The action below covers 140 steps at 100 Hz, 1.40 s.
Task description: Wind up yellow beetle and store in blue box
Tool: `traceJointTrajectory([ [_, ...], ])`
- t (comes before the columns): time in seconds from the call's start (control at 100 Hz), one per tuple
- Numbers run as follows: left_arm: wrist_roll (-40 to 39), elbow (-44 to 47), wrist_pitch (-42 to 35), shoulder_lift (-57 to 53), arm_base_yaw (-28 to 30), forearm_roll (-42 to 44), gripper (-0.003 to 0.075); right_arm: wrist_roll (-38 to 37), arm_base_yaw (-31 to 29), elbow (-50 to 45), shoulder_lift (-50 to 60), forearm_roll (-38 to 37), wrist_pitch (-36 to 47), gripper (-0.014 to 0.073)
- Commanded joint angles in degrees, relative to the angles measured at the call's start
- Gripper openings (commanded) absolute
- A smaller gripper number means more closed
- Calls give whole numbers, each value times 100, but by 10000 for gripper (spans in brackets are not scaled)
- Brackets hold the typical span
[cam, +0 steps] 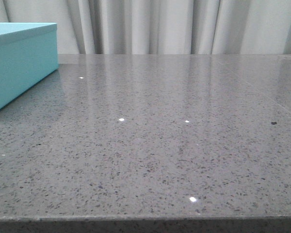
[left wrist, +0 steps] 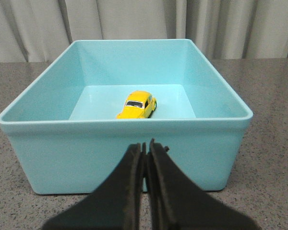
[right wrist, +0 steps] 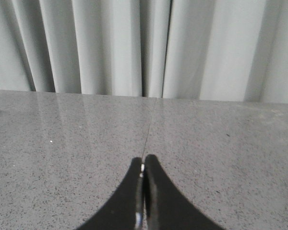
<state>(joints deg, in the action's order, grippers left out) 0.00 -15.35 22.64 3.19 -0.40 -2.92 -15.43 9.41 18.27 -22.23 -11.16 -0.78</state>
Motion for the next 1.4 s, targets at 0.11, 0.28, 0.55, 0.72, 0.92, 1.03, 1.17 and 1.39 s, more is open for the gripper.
traceJointTrajectory([
  [0.11,0,-61,-716,76,-3,-63,-18,47,-9,2,-18,-108,759,-64],
  [0.28,0,-61,-716,76,-3,-63,-18,47,-9,2,-18,-108,759,-64],
  [0.55,0,-61,-716,76,-3,-63,-18,47,-9,2,-18,-108,759,-64],
  [0.72,0,-61,-716,76,-3,-63,-18,47,-9,2,-18,-108,759,-64],
  [0.92,0,-30,-716,76,-3,-63,-18,47,-9,2,-18,-108,759,-64],
  [1.03,-39,153,-816,63,-3,-63,-18,47,-9,2,-18,-108,759,-64],
  [1.17,-39,645,-1456,-185,-3,-63,-18,47,-9,2,-18,-108,759,-64],
  [1.39,-39,1400,-2082,-537,-3,-63,-18,47,-9,2,-26,-108,758,-64],
])
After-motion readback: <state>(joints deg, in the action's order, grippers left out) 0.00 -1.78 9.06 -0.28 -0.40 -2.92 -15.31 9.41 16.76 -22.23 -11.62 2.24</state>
